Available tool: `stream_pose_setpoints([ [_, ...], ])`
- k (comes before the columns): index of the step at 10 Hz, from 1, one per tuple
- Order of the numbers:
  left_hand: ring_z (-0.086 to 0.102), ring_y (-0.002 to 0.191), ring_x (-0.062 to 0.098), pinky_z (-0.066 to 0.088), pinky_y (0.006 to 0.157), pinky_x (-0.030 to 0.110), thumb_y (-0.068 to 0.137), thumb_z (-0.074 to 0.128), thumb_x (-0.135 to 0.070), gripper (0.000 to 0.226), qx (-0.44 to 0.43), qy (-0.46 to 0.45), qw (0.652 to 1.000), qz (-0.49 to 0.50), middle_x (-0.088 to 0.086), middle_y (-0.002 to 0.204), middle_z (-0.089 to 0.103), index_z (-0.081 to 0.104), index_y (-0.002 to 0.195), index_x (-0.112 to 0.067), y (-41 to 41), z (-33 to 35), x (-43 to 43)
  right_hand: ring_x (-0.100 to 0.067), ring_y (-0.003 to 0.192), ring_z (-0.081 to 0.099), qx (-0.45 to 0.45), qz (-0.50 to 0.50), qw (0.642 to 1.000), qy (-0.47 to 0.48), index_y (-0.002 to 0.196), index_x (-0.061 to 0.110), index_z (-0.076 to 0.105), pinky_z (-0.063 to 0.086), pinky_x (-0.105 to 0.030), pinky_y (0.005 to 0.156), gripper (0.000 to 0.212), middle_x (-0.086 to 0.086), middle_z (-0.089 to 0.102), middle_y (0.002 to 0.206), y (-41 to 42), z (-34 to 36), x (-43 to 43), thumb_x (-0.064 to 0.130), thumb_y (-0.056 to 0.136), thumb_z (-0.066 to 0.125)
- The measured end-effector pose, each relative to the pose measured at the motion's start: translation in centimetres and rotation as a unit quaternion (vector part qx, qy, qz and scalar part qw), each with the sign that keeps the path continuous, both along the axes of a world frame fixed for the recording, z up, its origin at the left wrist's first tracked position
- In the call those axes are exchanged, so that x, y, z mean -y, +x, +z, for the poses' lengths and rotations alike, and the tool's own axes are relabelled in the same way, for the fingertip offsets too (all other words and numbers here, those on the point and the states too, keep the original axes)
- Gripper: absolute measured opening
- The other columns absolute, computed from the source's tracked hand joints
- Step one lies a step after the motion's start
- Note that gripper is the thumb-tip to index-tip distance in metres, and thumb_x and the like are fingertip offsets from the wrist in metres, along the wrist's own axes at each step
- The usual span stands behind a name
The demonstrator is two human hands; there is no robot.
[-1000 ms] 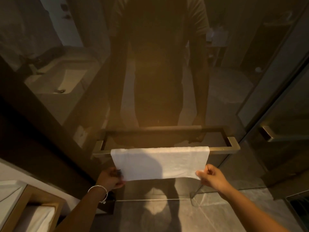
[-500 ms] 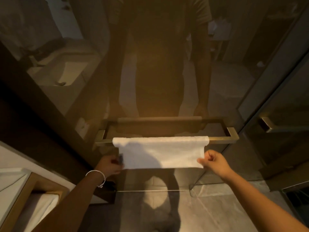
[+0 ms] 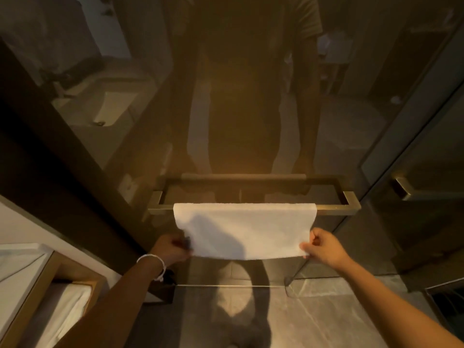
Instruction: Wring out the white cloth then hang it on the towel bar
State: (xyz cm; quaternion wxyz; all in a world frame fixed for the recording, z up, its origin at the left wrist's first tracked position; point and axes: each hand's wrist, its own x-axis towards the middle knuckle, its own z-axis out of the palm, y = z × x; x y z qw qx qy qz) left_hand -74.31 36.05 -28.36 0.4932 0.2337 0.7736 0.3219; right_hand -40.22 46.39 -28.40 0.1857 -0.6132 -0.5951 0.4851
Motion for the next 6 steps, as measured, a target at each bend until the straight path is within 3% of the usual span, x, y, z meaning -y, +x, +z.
stream_pose_setpoints([
  [1, 0.051, 0.11, 0.031, 0.049, 0.091, 0.037, 0.079, 0.061, 0.003, 0.028, 0.093, 0.014, 0.986, 0.135, 0.013, 0.098, 0.057, 0.058, 0.106, -0.003, -1.3, -0.5, -0.6, -0.025, 0.075, 0.065, -0.052, -0.01, 0.999, 0.003, 0.067, 0.01, 0.046, 0.056, -0.03, 0.064, 0.024, -0.012, 0.062, 0.077, 0.1, 0.7, -0.6, 0.006, 0.079, 0.066],
  [2, 0.049, 0.115, 0.042, 0.048, 0.089, 0.043, 0.078, 0.058, 0.01, 0.031, 0.112, -0.032, 0.985, 0.124, 0.014, 0.09, 0.054, 0.054, 0.108, 0.004, -0.4, -1.6, 0.6, -0.031, 0.08, 0.063, -0.025, -0.045, 0.998, -0.035, 0.07, 0.007, 0.045, 0.055, -0.03, 0.063, 0.023, -0.017, 0.06, 0.083, 0.1, -1.1, 0.8, 0.004, 0.08, 0.065],
  [3, 0.051, 0.108, 0.043, 0.05, 0.083, 0.043, 0.076, 0.062, 0.01, 0.019, 0.059, -0.026, 0.995, 0.075, 0.016, 0.096, 0.055, 0.057, 0.091, 0.0, 0.2, -1.4, 0.9, -0.029, 0.081, 0.063, -0.005, -0.051, 0.998, -0.036, 0.075, 0.007, 0.048, 0.053, -0.026, 0.061, 0.018, -0.015, 0.061, 0.088, 0.0, -1.5, 0.5, 0.008, 0.08, 0.066],
  [4, 0.054, 0.096, 0.035, 0.048, 0.083, 0.043, 0.074, 0.067, 0.006, 0.02, 0.024, 0.004, 0.998, 0.051, 0.009, 0.086, 0.057, 0.057, 0.085, -0.008, 0.0, -1.7, 1.3, -0.025, 0.075, 0.058, -0.005, -0.056, 0.997, -0.06, 0.082, 0.007, 0.048, 0.049, -0.026, 0.061, 0.021, -0.012, 0.058, 0.081, 0.3, -1.6, 0.1, 0.006, 0.078, 0.068],
  [5, 0.057, 0.082, 0.026, 0.046, 0.08, 0.039, 0.077, 0.064, 0.005, 0.015, 0.042, 0.007, 0.998, 0.049, 0.01, 0.084, 0.06, 0.059, 0.083, -0.008, -0.3, -2.2, 1.6, -0.026, 0.071, 0.054, -0.007, -0.056, 0.995, -0.08, 0.08, 0.008, 0.047, 0.043, -0.03, 0.059, 0.018, -0.012, 0.054, 0.076, 0.6, -2.0, 0.0, 0.0, 0.08, 0.064],
  [6, 0.057, 0.069, 0.019, 0.046, 0.07, 0.031, 0.083, 0.056, 0.003, 0.018, 0.005, 0.016, 0.999, 0.05, 0.009, 0.075, 0.061, 0.058, 0.071, -0.011, -0.1, -1.9, 1.6, -0.022, 0.06, 0.053, -0.006, -0.04, 0.996, -0.08, 0.073, 0.005, 0.054, 0.044, -0.029, 0.054, 0.014, -0.01, 0.056, 0.067, 0.8, -1.9, 0.0, -0.002, 0.085, 0.052],
])
